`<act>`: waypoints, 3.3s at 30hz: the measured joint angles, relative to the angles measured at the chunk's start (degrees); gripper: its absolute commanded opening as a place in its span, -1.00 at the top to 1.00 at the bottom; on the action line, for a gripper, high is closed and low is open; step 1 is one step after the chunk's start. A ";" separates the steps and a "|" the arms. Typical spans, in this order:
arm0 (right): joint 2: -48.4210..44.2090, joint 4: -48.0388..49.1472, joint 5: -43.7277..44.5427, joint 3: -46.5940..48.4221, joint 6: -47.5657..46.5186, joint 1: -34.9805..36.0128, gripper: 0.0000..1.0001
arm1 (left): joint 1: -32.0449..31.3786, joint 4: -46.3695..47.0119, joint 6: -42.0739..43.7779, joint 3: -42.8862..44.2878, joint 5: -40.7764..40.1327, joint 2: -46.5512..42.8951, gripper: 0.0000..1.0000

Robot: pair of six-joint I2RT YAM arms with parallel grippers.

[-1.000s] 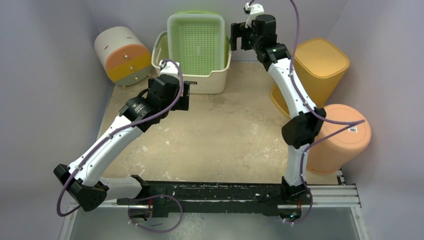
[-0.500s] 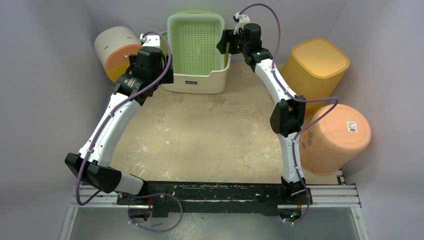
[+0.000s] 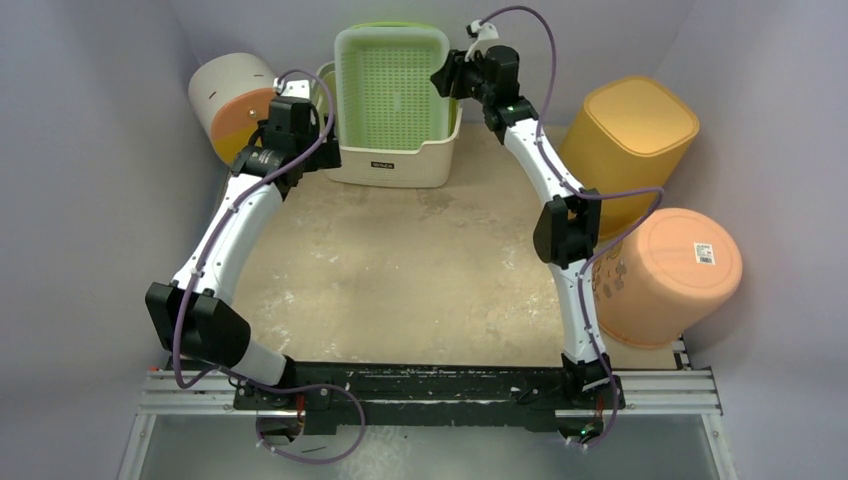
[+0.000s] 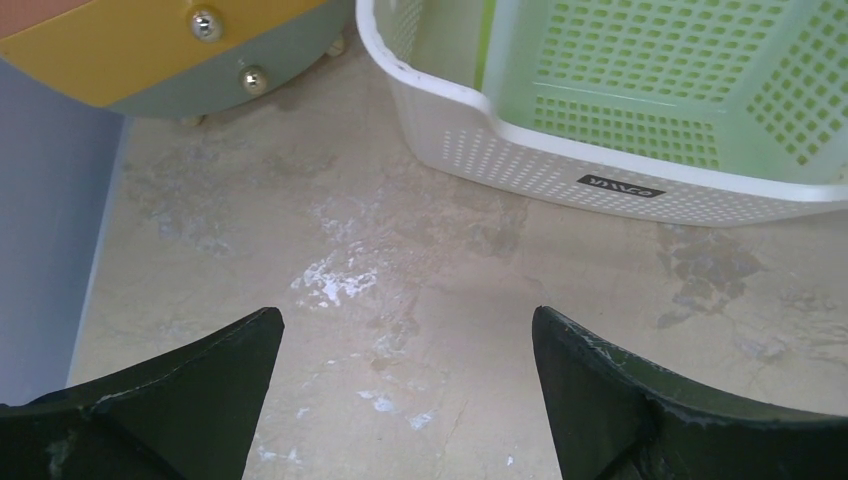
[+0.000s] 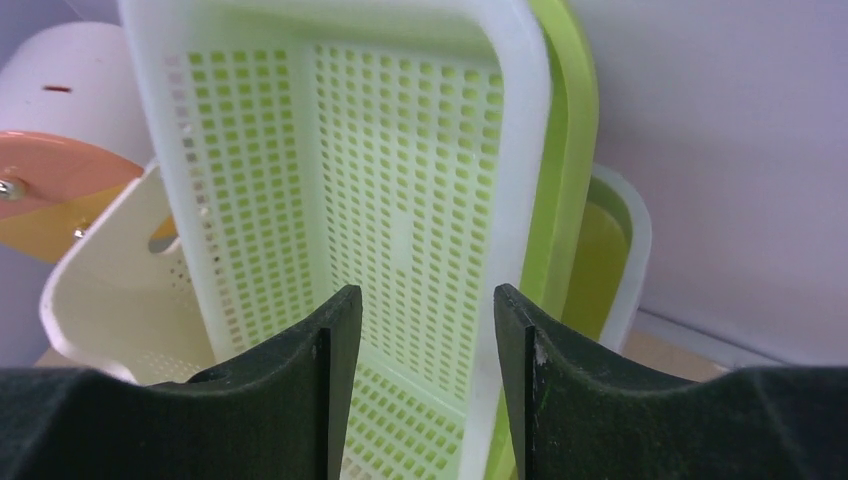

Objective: Turn the large container upside down

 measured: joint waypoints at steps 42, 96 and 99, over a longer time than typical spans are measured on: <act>1.07 2.12 3.65 -2.01 1.90 0.11 -0.15 | 2.05 5.05 -1.81 5.68 16.55 10.75 -0.84; -25.46 -0.83 3.13 -29.79 -1.79 -5.79 -0.18 | 5.70 22.69 4.44 33.03 18.56 45.27 0.50; -25.49 -0.87 3.10 -30.23 -1.81 -6.60 -0.18 | 5.09 22.82 5.42 33.79 16.90 46.84 0.98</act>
